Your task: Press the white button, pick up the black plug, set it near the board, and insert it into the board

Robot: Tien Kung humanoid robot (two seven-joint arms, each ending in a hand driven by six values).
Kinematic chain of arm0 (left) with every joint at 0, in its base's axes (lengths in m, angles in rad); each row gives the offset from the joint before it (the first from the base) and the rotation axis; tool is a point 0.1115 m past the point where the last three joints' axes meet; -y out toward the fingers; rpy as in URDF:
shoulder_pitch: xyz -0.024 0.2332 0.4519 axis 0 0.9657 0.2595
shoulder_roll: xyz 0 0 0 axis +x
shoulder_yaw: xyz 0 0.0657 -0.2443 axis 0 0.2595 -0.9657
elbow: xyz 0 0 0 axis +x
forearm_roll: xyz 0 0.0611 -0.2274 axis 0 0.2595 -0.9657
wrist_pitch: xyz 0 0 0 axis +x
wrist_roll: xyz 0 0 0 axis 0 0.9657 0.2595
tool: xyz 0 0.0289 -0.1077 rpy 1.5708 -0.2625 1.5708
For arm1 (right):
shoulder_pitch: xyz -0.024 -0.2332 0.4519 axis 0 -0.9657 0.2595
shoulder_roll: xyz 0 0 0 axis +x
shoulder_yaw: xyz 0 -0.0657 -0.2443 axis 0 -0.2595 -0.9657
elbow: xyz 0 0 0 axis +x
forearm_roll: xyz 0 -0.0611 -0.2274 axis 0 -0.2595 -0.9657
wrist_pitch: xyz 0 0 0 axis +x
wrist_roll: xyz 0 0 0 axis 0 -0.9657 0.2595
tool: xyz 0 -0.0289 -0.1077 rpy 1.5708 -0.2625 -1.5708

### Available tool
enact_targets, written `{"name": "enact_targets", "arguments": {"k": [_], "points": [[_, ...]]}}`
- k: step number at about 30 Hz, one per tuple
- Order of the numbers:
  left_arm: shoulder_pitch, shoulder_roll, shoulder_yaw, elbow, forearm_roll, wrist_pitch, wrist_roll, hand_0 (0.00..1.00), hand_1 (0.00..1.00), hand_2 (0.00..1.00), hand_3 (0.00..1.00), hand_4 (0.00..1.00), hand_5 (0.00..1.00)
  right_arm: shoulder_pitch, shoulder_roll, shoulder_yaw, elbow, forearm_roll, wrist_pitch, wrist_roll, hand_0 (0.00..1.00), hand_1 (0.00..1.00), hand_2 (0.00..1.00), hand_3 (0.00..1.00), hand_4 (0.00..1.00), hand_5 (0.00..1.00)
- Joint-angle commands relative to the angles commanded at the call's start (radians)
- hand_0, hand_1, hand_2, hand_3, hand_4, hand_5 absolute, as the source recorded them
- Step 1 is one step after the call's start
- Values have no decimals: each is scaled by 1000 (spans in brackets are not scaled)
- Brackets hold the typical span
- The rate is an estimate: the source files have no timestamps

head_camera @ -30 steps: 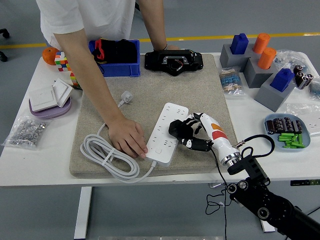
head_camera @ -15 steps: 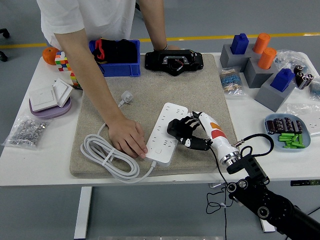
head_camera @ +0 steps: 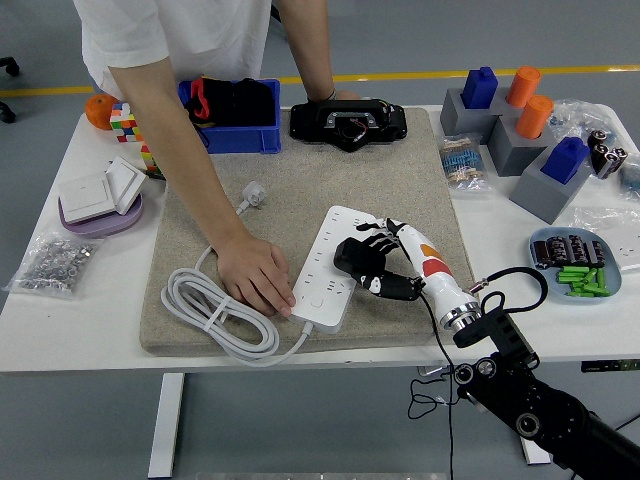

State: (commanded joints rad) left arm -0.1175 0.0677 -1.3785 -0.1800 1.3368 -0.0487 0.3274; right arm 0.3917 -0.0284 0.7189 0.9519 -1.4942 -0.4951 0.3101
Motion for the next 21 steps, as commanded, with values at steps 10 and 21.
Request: {"name": "enact_targets", "arguments": {"k": [10, 21], "points": [[1, -1, -1, 0, 2, 0, 1, 706, 663, 584, 678, 651, 274, -1, 0, 2, 3, 6, 14, 4, 872, 897, 846, 855, 998, 174], [1, -1, -2, 0, 3, 0, 2, 706, 663, 584, 676, 649, 272, -4, -8, 25, 56, -10, 32, 2, 998, 997, 969, 974, 998, 496]]}}
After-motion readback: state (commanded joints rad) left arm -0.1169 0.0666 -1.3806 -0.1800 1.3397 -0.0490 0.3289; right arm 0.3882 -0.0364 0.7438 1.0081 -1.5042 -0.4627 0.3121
